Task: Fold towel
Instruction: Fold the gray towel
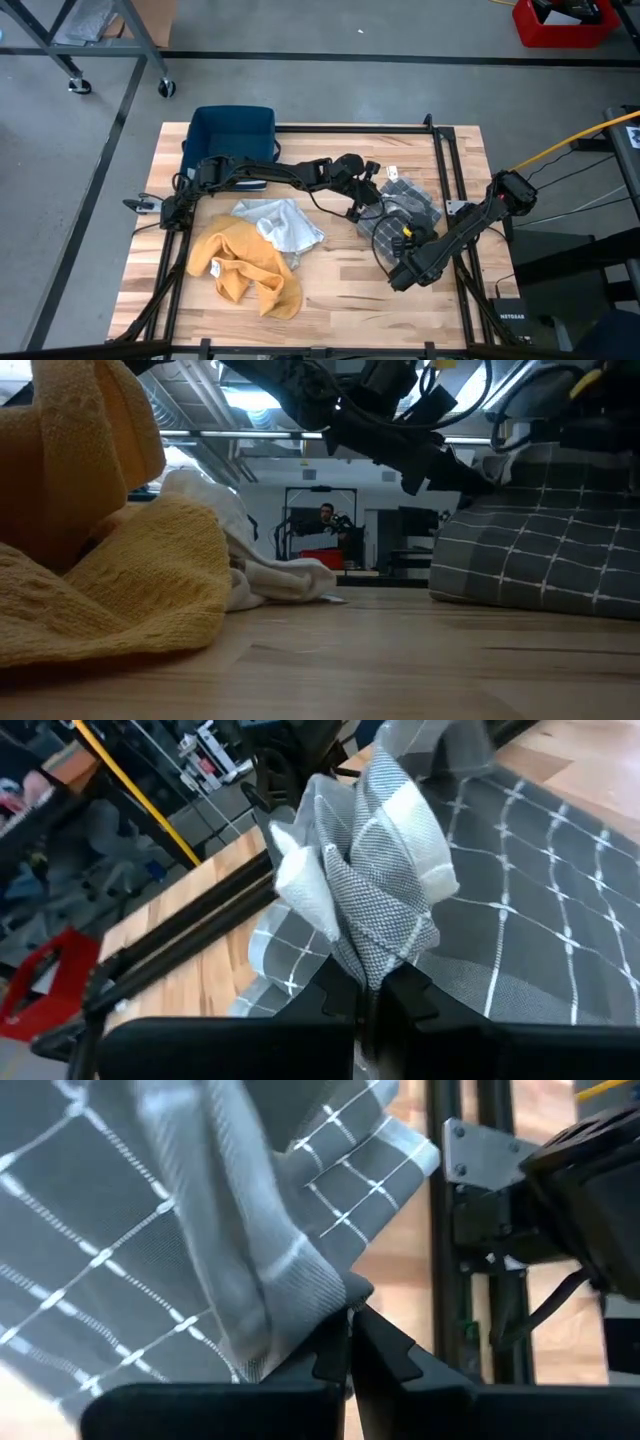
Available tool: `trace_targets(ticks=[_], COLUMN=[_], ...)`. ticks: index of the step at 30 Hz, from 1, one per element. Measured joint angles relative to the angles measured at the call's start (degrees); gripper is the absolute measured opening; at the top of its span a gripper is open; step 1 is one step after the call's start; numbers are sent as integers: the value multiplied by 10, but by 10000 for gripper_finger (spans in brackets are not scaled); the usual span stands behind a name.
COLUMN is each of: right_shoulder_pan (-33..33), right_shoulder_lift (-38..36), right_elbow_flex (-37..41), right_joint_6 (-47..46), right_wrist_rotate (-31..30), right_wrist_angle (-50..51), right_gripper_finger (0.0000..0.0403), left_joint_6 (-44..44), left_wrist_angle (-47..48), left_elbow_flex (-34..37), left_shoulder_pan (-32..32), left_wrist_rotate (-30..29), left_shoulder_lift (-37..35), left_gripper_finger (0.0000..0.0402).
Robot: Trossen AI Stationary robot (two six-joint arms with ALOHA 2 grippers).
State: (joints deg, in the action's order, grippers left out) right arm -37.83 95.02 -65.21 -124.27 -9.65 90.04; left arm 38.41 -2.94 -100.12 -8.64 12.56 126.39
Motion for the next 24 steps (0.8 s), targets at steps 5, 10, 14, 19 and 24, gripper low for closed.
trace_targets(ticks=[5, 10, 14, 19, 24], right_shoulder_pan=[0, 0, 0, 0, 0], right_shoulder_lift=[0, 0, 0, 0, 0], right_elbow_flex=[25, 42, 43, 43, 43], right_joint_6=[1, 2, 13, 32, 32], right_wrist_rotate=[6, 12, 22, 34, 49], right_wrist_angle=[-1, -1, -1, -4, -5], right_gripper_finger=[9, 9, 12, 27, 54], left_joint_6=[28, 29, 28, 27, 13], left_wrist_angle=[-28, -57, -64, -67, -67], left_elbow_flex=[0, -1, 0, 0, 0], left_shoulder_pan=[0, 1, 1, -1, 0], left_wrist_rotate=[-9, -11, -17, -19, -18], left_shoulder_lift=[18, 39, 48, 48, 48], left_gripper_finger=[0, 10, 35, 77, 119])
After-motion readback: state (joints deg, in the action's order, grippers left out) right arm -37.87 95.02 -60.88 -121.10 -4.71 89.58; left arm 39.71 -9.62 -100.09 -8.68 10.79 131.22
